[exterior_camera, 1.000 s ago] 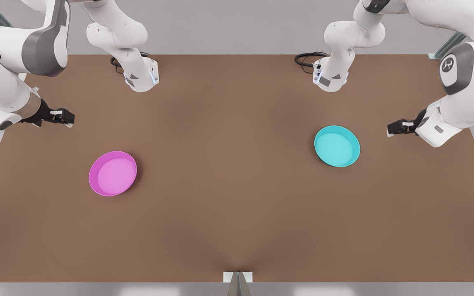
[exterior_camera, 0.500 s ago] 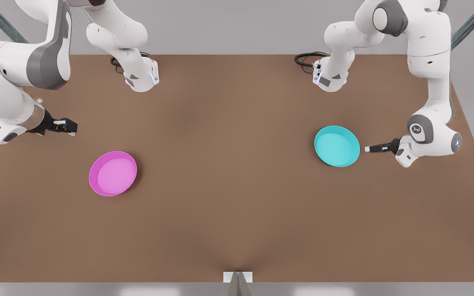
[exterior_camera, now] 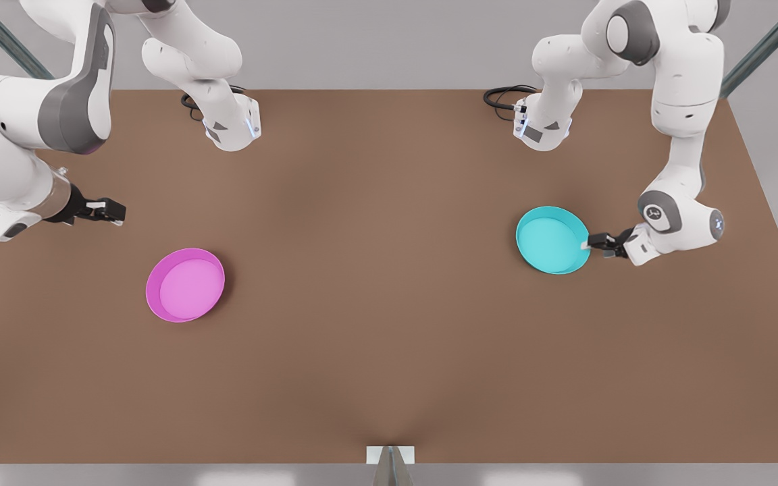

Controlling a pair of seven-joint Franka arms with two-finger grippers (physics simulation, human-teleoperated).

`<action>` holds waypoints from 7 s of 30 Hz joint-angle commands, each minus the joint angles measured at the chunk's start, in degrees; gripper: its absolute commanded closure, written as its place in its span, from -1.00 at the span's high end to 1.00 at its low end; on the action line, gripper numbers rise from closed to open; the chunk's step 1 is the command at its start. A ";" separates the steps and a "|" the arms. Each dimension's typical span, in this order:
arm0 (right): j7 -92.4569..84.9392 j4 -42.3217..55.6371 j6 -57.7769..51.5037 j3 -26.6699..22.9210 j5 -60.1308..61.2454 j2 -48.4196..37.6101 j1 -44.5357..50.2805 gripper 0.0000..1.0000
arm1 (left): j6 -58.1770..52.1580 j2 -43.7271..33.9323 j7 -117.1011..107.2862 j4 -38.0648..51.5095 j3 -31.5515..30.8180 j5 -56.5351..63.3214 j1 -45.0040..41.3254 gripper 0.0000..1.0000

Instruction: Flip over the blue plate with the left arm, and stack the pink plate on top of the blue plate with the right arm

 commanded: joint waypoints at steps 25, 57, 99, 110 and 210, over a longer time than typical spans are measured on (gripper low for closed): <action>-0.14 0.03 0.07 0.02 0.13 0.48 -0.72 1.00 | 2.43 1.88 8.69 -0.69 -0.35 -0.16 -2.28 -0.18; -0.85 -0.41 0.34 -0.07 2.94 2.06 -4.32 1.00 | -32.37 11.55 -80.95 68.04 -0.61 59.42 -27.06 -0.57; -0.76 -0.59 0.25 -0.07 4.26 2.59 -4.41 1.00 | -44.15 33.43 -184.23 44.66 -5.62 113.04 -65.92 -0.57; -0.76 -0.59 0.16 -0.07 4.70 2.59 -4.50 1.00 | -45.55 37.74 -186.07 45.18 -7.38 113.04 -66.00 -0.57; -9.02 -32.41 46.83 16.19 36.34 13.05 -3.09 -0.57 | -38.96 -7.17 -58.02 52.22 -24.08 33.41 -0.88 1.00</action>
